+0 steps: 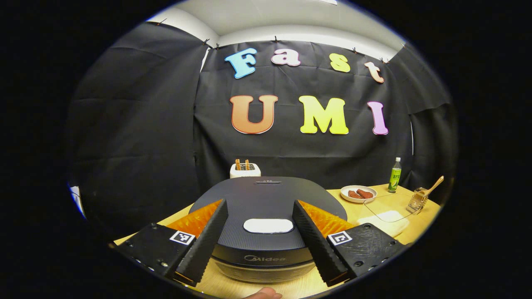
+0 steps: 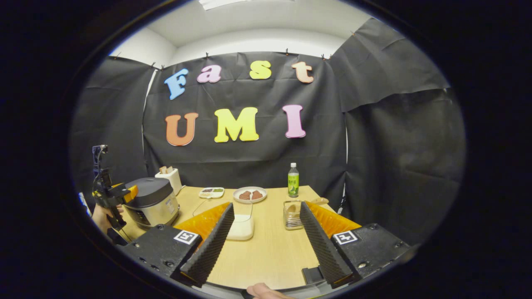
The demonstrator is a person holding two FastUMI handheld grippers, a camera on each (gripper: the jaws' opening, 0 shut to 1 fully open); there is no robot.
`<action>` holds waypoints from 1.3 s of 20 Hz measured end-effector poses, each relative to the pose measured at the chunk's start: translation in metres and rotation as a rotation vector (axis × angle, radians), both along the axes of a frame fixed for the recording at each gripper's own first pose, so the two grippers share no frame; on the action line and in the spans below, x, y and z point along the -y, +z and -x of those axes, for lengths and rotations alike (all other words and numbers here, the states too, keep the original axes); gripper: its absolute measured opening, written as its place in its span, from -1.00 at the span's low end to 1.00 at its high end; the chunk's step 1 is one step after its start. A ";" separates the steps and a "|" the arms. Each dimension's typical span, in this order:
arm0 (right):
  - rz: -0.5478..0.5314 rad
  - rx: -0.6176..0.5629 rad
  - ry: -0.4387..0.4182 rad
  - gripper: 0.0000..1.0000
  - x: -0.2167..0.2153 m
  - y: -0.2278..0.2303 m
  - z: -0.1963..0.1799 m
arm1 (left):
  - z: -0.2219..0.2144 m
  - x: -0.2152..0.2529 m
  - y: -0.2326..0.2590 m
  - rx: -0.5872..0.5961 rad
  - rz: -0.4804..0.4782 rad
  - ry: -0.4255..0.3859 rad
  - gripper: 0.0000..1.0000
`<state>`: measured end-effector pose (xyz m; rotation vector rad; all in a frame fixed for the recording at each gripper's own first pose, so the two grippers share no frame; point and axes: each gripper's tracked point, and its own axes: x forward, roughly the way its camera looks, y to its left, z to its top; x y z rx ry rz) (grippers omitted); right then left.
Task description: Close the left gripper, press the button to open the rice cooker; take a wooden spoon from the chopstick holder with the right hand, scoop a spoonful of rice and pour it into the rice cooker, then put the wooden spoon back into the chopstick holder.
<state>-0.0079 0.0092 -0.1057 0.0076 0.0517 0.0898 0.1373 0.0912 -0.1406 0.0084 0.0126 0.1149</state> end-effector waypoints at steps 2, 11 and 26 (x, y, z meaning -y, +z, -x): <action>0.007 0.009 -0.004 1.00 0.000 0.004 0.000 | 0.000 0.001 0.000 -0.023 -0.008 0.012 0.99; 0.017 0.049 -0.018 1.00 -0.001 0.031 -0.007 | 0.035 0.024 0.073 -0.005 -0.013 0.014 0.93; 0.056 0.077 -0.061 1.00 0.018 0.059 -0.016 | 0.112 0.111 0.103 -0.015 -0.024 -0.041 0.92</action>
